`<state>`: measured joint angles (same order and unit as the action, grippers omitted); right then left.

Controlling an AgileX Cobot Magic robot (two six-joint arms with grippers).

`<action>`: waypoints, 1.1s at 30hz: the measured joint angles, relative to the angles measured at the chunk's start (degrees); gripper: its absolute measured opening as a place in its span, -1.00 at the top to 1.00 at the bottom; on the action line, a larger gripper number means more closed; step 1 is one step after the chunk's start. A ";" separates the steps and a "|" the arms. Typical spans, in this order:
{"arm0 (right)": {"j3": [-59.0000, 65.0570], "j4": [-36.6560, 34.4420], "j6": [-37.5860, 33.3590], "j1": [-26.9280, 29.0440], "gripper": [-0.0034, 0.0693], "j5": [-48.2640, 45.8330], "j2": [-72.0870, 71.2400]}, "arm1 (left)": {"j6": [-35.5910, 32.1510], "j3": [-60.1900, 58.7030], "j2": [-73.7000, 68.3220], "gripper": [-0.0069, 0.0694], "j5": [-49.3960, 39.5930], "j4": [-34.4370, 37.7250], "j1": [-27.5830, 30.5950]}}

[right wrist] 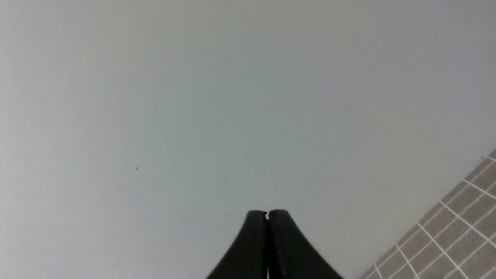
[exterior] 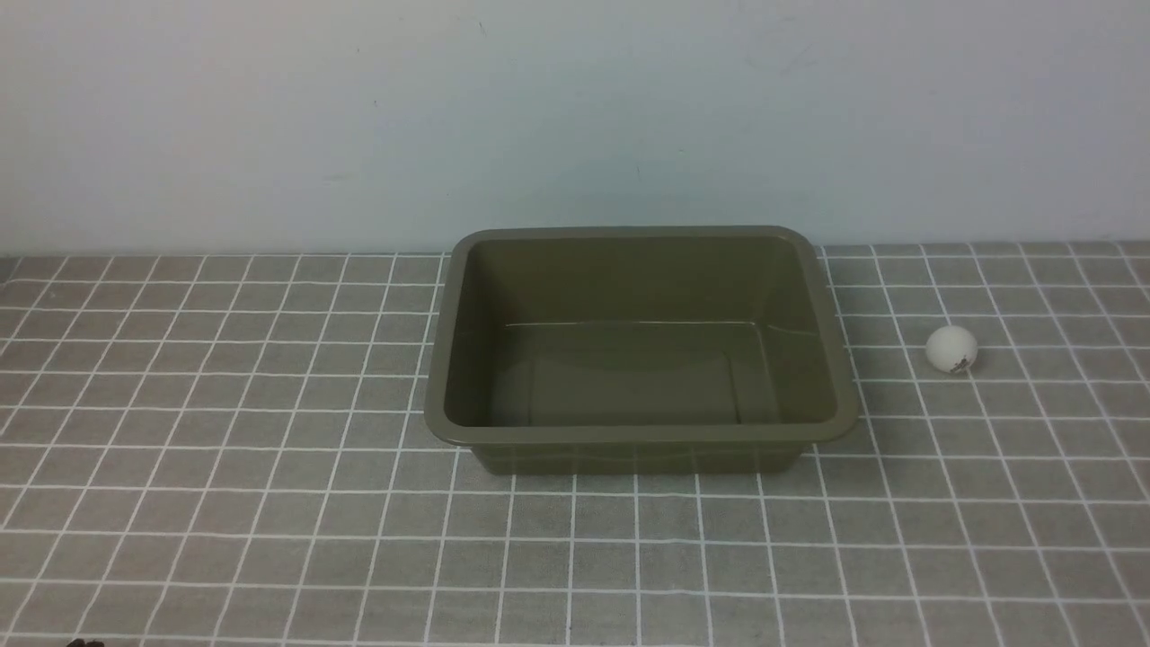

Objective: Put the table tennis balls into the box on the grey coffee tablecloth.
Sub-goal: 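Reach for and grasp a ping pong ball on the table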

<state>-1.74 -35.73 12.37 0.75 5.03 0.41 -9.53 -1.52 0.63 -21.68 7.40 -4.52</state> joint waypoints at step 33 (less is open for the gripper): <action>-94.30 28.09 -11.80 -0.43 0.59 -69.51 117.26 | 0.00 0.00 0.00 0.83 0.00 0.00 0.00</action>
<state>-96.04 -7.65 0.57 0.31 -64.48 117.67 -9.53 -1.52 0.63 -21.68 7.40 -4.52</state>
